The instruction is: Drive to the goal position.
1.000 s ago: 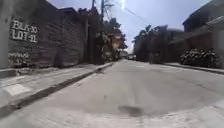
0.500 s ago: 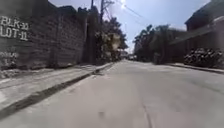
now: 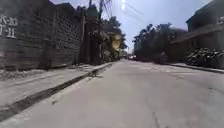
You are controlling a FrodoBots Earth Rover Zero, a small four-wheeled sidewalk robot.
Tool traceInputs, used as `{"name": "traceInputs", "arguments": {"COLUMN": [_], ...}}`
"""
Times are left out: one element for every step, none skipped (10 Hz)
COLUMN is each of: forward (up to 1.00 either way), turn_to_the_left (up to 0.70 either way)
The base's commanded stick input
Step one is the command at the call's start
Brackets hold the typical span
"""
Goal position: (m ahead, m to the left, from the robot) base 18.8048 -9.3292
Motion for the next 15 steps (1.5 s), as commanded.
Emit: {"name": "traceInputs", "arguments": {"forward": [1.0, 1.0, 1.0, 1.0, 1.0, 1.0, 1.0, 1.0, 1.0, 1.0, 1.0, 1.0, 1.0, 1.0, 1.0], "turn_to_the_left": [0.02, 0.02, 0.02, 0.02, 0.02, 0.02, 0.02, 0.02, 0.02, 0.02, 0.02, 0.02, 0.02, 0.02, 0.02]}}
